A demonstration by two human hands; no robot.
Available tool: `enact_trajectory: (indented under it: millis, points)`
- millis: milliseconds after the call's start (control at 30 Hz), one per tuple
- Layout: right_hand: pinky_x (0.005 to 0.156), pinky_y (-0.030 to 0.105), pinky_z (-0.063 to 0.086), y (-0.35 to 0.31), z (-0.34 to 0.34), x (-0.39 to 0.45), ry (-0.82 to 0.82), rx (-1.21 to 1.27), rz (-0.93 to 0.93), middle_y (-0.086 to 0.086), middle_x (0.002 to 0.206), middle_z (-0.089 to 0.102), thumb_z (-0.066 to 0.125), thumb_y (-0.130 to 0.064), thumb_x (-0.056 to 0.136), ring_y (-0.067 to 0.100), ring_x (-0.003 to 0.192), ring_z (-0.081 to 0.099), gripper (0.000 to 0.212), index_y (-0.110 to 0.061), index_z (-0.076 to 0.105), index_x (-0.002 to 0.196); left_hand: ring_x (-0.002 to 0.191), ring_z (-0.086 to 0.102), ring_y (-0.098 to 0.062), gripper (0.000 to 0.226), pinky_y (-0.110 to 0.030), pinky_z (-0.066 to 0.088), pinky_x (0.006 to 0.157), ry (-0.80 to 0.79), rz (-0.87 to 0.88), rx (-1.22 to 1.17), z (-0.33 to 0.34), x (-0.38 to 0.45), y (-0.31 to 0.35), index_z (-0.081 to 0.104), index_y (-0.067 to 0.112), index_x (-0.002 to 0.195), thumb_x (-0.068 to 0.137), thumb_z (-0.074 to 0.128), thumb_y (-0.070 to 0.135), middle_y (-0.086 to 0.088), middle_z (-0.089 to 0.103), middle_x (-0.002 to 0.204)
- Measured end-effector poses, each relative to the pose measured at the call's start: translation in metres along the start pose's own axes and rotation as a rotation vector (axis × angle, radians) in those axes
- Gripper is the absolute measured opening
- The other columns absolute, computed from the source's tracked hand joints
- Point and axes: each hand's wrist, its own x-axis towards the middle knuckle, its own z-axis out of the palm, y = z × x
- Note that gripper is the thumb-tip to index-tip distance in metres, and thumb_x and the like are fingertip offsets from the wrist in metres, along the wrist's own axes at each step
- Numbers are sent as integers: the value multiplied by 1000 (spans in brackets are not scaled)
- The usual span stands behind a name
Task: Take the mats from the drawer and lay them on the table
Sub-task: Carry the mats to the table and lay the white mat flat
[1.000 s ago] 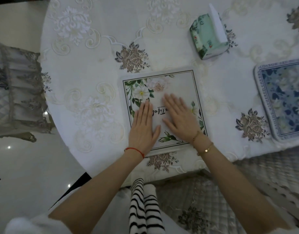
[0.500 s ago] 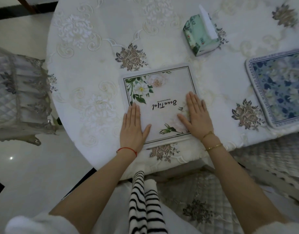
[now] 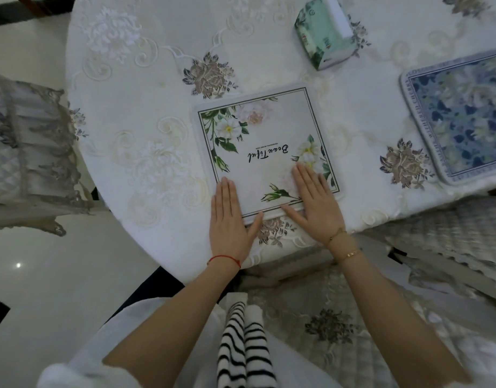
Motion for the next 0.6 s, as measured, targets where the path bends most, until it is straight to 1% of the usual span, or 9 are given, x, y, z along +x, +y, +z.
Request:
enact_trajectory:
  millis: [133,233,333,400,467,533,567,600]
  points:
    - [123,43,8,2,0,-3,33,16,43,5,165,0,36,-60,96,17,152,-2,85,-10,3,156,151,-7,-21,91,-38,5,123,12,6,-7,0,-4,-6,-3,2,153,96,31,63,-12,-7,163]
    - [124,42,7,9,-1,-11,61,62,164,5,165,-1,34,-58,98,17,152,-2,82,-11,0,156,151,-6,-22,89,-38,4,123,10,12,0,-1,-5,-9,-3,2,153,96,31,62,-12,-6,163]
    - [124,40,1,19,-3,-23,74,113,262,3,165,-3,27,-58,99,15,151,-6,78,-13,-2,156,151,-6,-21,87,-37,2,123,-13,28,-20,-5,-6,-13,-3,3,153,97,27,61,-12,-5,163]
    - [124,40,0,19,-5,-28,109,152,317,3,165,-1,27,-56,99,15,151,-5,76,-13,0,156,151,-4,-22,82,-36,1,123,-33,57,-41,-10,-9,-19,-1,4,154,97,26,57,-11,-4,163]
    - [124,41,5,13,-8,-35,174,208,384,6,164,9,36,-50,100,19,151,5,73,-11,10,156,151,6,-24,76,-35,4,123,-35,109,-64,-20,-12,-26,7,4,154,99,35,49,-12,8,162]
    - [120,45,21,3,-12,-46,259,290,397,13,157,31,49,-39,99,28,145,26,65,-6,28,151,145,25,-26,69,-31,13,121,-6,173,-127,-33,-15,-33,23,4,152,98,47,41,-13,28,157]
    - [116,47,29,-3,-14,-52,297,330,391,15,149,42,53,-34,97,30,138,36,60,-4,36,147,140,34,-26,65,-30,20,118,10,197,-177,-41,-18,-36,31,6,149,97,51,38,-12,37,152]
    - [112,47,35,-11,-17,-60,326,362,390,16,142,49,54,-32,96,31,132,42,56,-3,43,142,134,40,-24,60,-28,26,114,22,208,-237,-49,-21,-38,37,7,146,96,54,35,-10,44,146]
